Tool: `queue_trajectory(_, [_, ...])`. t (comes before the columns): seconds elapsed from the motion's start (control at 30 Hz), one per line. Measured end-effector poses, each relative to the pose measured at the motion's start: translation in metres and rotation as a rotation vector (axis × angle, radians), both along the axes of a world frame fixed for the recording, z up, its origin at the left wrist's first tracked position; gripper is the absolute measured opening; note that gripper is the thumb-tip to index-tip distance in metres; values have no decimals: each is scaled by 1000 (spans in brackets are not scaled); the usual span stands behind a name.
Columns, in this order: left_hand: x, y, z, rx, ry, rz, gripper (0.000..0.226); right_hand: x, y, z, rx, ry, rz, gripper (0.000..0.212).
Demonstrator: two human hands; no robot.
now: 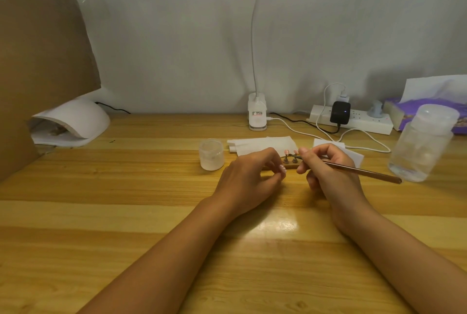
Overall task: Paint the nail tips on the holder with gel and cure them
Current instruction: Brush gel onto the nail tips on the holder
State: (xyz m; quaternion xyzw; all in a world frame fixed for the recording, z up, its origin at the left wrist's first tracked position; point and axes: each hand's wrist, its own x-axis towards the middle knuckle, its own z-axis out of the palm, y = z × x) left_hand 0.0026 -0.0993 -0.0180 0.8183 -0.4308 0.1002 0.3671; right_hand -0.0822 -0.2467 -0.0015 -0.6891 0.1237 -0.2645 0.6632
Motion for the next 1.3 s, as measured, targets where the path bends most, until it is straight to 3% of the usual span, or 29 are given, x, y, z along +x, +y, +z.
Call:
queue_trajectory(0.87, [11,-3,-6,69,75,29,9,3,-1,-6,-270,154,98,12])
queue_trajectory(1.3, [11,-2,-5,-15,236,-10,7,7,-2,-10,-294,122,10,15])
